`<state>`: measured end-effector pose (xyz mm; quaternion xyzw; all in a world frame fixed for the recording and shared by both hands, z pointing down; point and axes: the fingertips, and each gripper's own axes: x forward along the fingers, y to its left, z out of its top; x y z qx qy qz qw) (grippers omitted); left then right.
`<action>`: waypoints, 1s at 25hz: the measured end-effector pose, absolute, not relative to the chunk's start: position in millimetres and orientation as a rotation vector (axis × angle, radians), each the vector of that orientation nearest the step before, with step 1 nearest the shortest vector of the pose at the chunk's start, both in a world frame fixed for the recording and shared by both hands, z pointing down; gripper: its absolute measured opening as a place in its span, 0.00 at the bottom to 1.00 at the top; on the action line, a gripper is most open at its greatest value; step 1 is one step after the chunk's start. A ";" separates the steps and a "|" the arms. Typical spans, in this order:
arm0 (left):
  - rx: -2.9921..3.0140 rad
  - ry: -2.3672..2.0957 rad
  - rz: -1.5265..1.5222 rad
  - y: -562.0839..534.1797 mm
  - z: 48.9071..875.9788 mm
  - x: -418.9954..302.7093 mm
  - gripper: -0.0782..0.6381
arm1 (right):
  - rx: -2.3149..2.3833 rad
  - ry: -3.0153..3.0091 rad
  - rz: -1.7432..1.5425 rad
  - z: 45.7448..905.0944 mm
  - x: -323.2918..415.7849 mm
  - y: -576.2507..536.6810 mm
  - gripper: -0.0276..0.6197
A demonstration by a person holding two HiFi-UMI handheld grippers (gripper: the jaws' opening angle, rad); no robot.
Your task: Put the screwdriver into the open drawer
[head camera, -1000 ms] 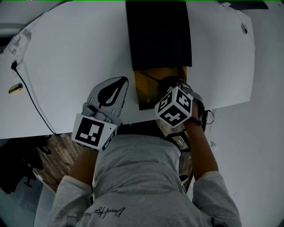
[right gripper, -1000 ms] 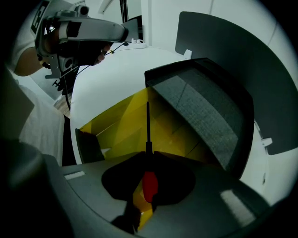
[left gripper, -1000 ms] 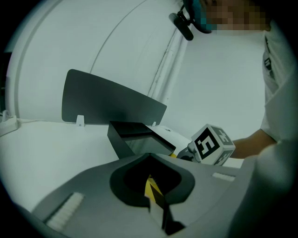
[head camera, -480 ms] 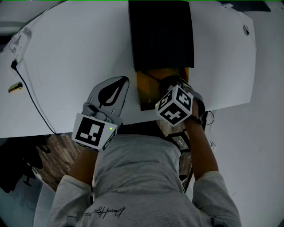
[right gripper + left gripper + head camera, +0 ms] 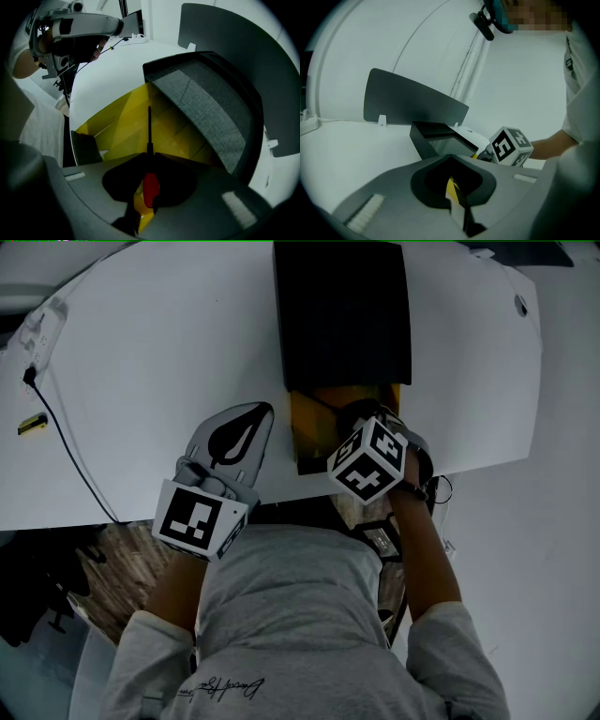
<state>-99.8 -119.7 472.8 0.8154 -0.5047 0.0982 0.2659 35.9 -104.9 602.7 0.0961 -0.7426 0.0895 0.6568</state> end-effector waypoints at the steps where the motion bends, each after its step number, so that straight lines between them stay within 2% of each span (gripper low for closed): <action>1: 2.201 -1.363 0.265 -119.8 472.8 -100.2 0.11 | 0.216 -1.683 0.203 602.7 35.7 -104.9 0.16; 25: 2.197 -1.367 0.267 -118.5 472.3 -98.1 0.11 | 0.189 -1.697 0.214 598.9 35.1 -103.6 0.21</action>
